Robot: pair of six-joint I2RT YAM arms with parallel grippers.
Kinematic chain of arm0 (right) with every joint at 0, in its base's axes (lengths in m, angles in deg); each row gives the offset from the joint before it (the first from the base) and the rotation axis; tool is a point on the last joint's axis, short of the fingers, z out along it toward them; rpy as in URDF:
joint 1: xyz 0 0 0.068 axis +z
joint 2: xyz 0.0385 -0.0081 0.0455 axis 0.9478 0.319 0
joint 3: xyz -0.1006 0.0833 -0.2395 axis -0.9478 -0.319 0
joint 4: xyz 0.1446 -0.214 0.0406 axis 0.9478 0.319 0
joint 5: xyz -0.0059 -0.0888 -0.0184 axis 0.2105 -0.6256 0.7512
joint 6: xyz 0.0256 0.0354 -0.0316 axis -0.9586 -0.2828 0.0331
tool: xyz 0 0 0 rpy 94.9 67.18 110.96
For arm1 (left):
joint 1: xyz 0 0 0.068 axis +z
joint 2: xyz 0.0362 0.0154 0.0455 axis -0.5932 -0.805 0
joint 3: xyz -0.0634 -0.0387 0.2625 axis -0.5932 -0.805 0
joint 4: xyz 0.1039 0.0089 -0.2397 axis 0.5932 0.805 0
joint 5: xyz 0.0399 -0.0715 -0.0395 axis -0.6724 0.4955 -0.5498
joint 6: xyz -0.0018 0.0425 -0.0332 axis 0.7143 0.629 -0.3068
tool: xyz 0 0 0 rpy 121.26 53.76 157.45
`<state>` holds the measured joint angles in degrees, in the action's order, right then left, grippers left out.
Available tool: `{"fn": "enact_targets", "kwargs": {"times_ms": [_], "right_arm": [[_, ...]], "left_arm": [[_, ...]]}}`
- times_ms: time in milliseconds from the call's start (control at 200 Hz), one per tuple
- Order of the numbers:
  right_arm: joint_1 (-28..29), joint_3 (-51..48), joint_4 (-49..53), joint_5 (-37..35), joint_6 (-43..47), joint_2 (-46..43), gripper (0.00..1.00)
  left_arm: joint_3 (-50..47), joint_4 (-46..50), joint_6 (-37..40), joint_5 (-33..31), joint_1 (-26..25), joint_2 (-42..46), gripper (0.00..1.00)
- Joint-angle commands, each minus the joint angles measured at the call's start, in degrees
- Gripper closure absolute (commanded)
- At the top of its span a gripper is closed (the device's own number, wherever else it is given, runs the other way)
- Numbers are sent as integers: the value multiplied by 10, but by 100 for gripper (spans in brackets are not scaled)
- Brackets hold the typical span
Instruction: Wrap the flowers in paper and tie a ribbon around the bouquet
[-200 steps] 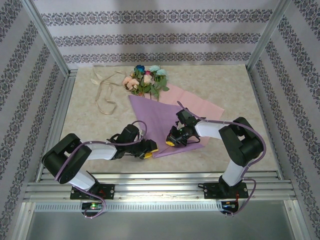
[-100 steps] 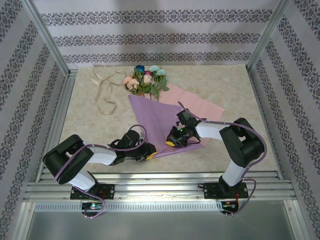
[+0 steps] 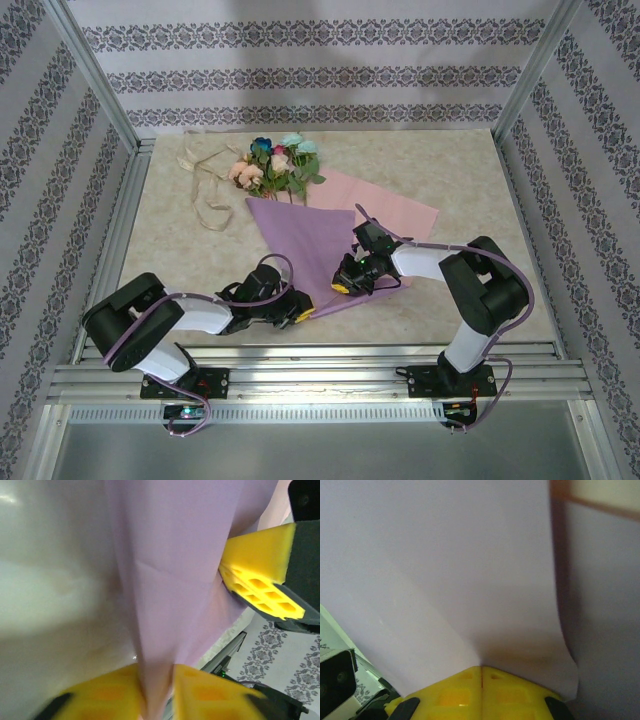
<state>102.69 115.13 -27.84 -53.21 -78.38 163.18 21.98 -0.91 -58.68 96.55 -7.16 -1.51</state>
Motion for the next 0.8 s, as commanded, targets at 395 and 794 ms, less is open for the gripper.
{"fn": "enact_targets", "kwargs": {"times_ms": [395,794], "right_arm": [[8,-18,34,-32,-8,7,98],[8,-26,39,-37,-8,1,100]], "left_arm": [[-6,-12,-39,46,-24,-37,68],[-8,16,-34,37,-15,-23,100]]}}
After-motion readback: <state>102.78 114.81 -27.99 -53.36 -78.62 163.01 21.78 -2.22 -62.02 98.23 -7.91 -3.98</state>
